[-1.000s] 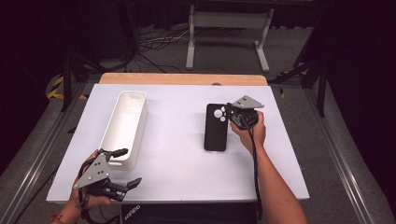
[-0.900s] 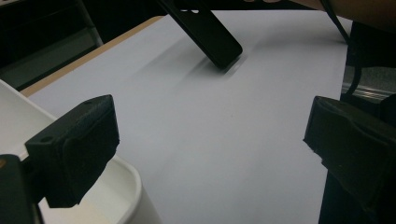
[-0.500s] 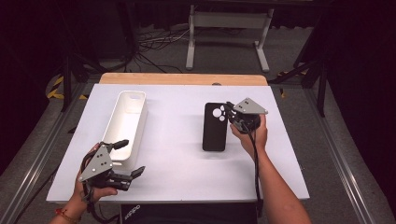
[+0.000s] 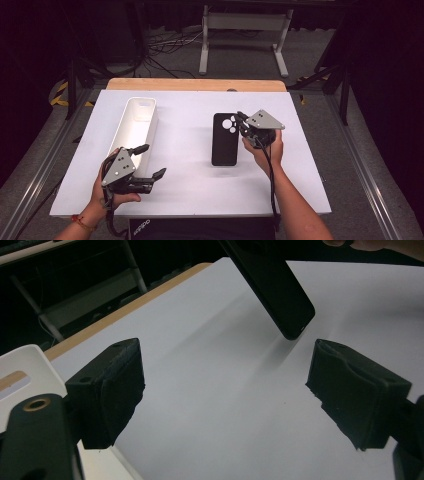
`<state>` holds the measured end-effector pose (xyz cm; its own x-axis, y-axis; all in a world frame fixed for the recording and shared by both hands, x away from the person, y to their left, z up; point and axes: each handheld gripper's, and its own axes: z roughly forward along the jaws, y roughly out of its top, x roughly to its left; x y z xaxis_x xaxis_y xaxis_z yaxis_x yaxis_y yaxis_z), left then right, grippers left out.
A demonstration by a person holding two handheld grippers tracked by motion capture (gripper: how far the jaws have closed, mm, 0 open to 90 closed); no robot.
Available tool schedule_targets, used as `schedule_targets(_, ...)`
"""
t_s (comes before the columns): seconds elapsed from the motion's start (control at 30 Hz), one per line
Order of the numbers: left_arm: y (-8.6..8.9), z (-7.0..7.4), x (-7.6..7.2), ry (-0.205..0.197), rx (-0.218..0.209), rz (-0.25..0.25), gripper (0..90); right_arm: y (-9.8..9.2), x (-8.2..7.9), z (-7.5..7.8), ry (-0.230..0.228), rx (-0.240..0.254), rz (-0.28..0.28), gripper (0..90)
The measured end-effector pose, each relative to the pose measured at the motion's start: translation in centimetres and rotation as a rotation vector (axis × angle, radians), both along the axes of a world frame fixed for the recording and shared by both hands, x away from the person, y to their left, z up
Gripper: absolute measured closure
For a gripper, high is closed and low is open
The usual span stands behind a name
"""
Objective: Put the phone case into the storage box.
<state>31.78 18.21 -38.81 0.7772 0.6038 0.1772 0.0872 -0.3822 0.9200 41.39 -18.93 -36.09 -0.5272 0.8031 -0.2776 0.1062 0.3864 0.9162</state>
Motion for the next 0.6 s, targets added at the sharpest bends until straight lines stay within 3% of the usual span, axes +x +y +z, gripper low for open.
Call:
schedule_targets(0.17,-1.0,0.6,0.5,-0.004,-0.001,-0.009,16.1,0.5,-0.8,0.1,-0.011,0.002,0.020,81.8)
schedule_targets(0.6,-4.3,1.4,2.6,0.051,-0.038,-0.030,18.7,3.2,-3.4,-0.1,-0.059,-0.033,0.106,81.8)
